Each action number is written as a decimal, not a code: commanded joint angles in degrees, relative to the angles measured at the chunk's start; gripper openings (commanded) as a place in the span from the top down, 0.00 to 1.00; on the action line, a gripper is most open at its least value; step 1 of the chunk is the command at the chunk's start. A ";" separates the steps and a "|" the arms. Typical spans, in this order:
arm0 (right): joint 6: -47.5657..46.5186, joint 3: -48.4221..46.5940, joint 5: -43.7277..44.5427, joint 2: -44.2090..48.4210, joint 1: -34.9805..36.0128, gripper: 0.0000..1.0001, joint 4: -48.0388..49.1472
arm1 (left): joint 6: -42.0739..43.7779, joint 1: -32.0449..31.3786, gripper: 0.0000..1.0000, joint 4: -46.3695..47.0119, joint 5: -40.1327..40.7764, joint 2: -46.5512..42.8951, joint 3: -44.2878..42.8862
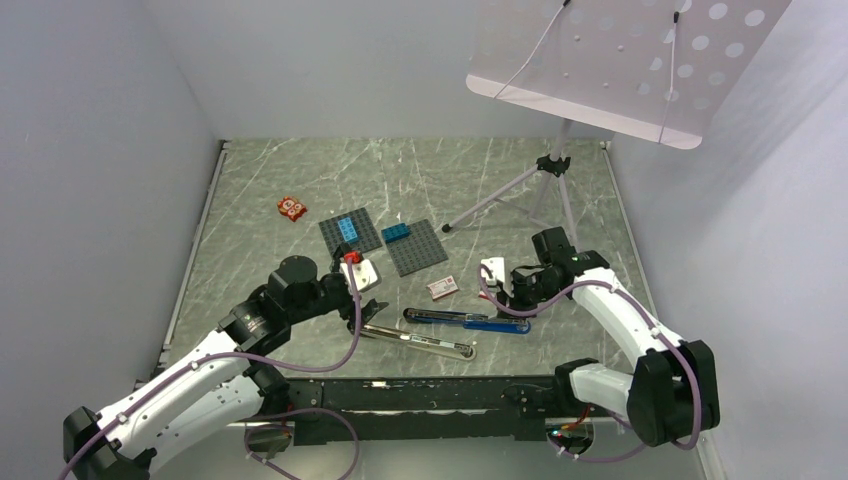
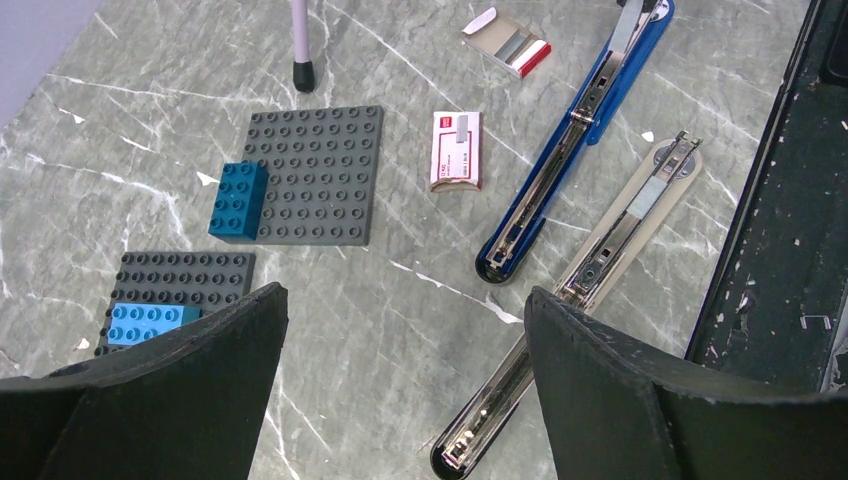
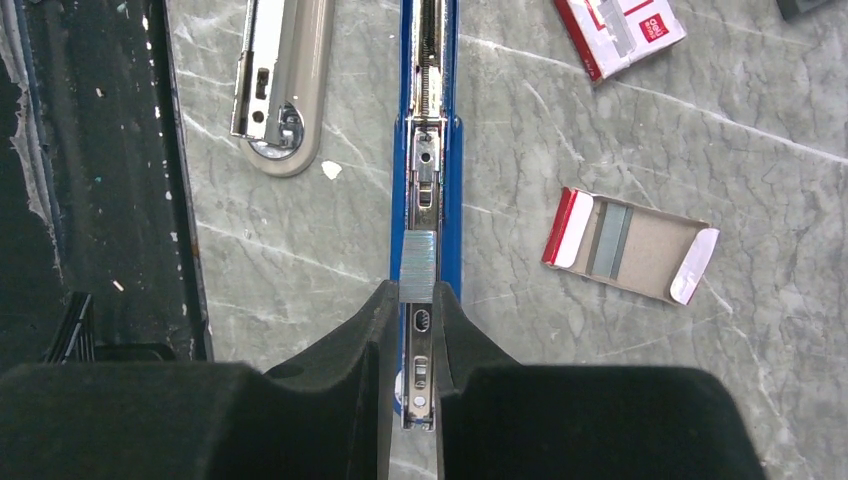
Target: Load the staples into the stapler
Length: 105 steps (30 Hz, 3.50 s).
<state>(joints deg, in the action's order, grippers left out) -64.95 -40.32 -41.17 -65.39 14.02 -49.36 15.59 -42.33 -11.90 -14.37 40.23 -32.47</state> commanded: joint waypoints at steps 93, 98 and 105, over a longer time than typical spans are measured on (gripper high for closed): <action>4.59 -0.61 -2.34 -1.76 0.44 0.84 3.68 | -0.05 1.61 0.10 1.37 -3.64 0.11 -1.10; 4.22 -0.51 -1.91 -2.47 0.35 0.84 3.46 | -0.04 1.55 0.10 1.43 -3.65 -0.04 -1.02; 2.94 -0.55 -2.37 -3.88 0.29 0.84 1.92 | -0.04 1.61 0.10 1.40 -3.82 -0.06 -1.02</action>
<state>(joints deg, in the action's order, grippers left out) -60.69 -39.20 -41.23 -68.42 14.55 -45.71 15.55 -41.06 -11.88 -16.71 40.29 -32.47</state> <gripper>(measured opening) 0.182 0.904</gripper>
